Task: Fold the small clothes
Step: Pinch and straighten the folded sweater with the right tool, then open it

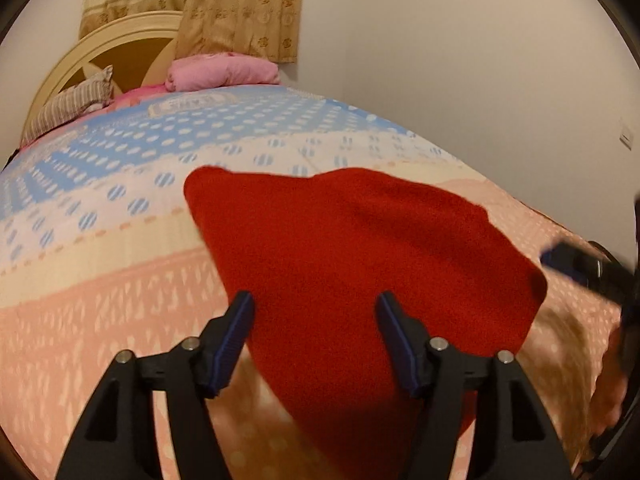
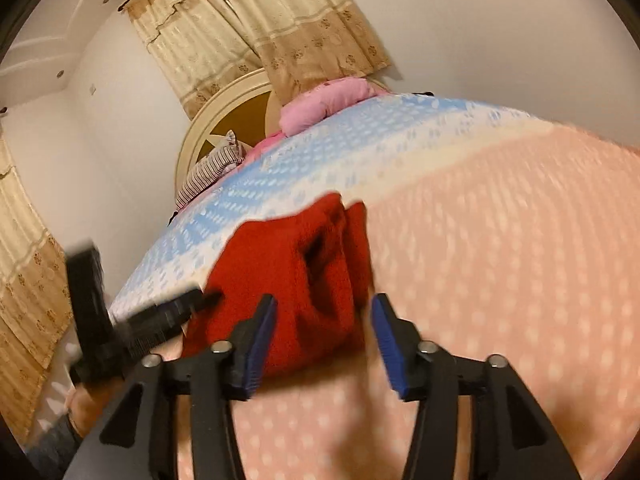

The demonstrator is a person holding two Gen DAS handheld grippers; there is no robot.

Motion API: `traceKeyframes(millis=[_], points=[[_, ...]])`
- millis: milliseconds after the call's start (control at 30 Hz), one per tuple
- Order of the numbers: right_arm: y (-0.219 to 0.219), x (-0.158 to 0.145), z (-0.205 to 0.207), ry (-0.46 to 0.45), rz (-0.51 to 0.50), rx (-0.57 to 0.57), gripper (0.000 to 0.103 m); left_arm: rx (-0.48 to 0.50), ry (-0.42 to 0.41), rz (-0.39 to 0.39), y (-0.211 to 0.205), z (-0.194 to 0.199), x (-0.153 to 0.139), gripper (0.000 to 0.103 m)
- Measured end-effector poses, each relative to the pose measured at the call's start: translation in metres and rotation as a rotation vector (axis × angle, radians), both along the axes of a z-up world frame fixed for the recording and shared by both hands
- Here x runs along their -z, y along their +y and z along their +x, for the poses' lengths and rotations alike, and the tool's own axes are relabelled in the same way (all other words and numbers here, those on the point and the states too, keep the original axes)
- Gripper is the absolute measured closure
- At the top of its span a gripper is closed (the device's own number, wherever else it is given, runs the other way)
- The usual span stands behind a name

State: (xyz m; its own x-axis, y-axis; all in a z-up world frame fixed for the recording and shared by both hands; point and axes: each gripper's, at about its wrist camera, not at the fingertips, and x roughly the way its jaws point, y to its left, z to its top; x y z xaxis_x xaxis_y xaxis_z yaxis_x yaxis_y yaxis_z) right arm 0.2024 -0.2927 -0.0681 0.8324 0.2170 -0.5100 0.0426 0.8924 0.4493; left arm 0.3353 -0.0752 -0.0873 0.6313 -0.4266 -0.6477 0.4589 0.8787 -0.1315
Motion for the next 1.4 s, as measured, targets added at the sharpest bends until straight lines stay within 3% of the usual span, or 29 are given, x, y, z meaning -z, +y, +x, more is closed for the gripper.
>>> traceKeyframes(millis=[167, 200, 233, 400, 533, 633, 667, 733, 767, 800, 967, 1033, 1100, 1200, 1300, 1400], points=[[0.001, 0.009, 0.073, 0.142, -0.015, -0.086, 0.048, -0.009, 0.015, -0.023, 0.004, 0.001, 0.003, 0.029], [0.002, 0.019, 0.081, 0.182, 0.014, -0.118, 0.066, -0.015, 0.026, -0.035, 0.006, 0.002, 0.004, 0.029], [0.002, 0.025, 0.08, 0.199, 0.034, -0.126, 0.077, -0.015, 0.034, -0.043, 0.009, 0.001, 0.006, 0.027], [0.005, 0.037, 0.039, 0.163, -0.028, -0.094, 0.093, -0.029, 0.05, -0.063, 0.015, 0.002, 0.014, 0.014], [-0.002, 0.052, 0.034, 0.19, -0.008, -0.084, 0.094, -0.027, 0.038, -0.034, 0.01, 0.001, 0.015, 0.013], [-0.004, 0.038, 0.037, 0.159, -0.009, -0.1, 0.094, -0.047, 0.028, -0.019, 0.01, 0.0, 0.015, 0.008], [-0.006, 0.033, 0.036, 0.142, 0.0, -0.095, 0.093, -0.048, 0.03, -0.022, 0.011, 0.001, 0.016, 0.008], [-0.016, 0.021, 0.041, 0.12, 0.009, -0.052, 0.065, -0.054, 0.039, -0.027, 0.013, 0.003, 0.018, 0.006], [-0.022, 0.016, 0.046, 0.103, 0.02, -0.023, 0.03, -0.053, 0.042, -0.029, 0.013, 0.003, 0.018, 0.006], [-0.026, 0.011, 0.049, 0.08, 0.037, -0.01, 0.019, -0.055, 0.043, -0.029, 0.013, 0.004, 0.018, 0.006], [-0.028, 0.005, 0.112, 0.125, 0.061, -0.05, 0.021, -0.077, 0.039, -0.01, 0.012, 0.003, 0.02, 0.002], [-0.02, 0.016, 0.143, 0.195, 0.077, -0.116, 0.037, -0.084, 0.028, -0.001, 0.012, 0.001, 0.02, 0.001], [-0.009, 0.029, 0.162, 0.272, 0.05, -0.17, 0.09, -0.086, 0.029, -0.001, 0.013, 0.001, 0.02, 0.001], [0.002, 0.024, 0.148, 0.207, -0.06, -0.163, 0.096, -0.083, 0.05, -0.033, 0.018, 0.003, 0.022, 0.0], [-0.004, 0.024, 0.128, 0.171, -0.068, -0.123, 0.096, -0.07, 0.079, -0.062, 0.022, 0.007, 0.024, 0.0], [-0.006, 0.04, 0.132, 0.203, -0.085, -0.127, 0.096, -0.062, 0.089, -0.046, 0.017, 0.008, 0.026, 0.0]])
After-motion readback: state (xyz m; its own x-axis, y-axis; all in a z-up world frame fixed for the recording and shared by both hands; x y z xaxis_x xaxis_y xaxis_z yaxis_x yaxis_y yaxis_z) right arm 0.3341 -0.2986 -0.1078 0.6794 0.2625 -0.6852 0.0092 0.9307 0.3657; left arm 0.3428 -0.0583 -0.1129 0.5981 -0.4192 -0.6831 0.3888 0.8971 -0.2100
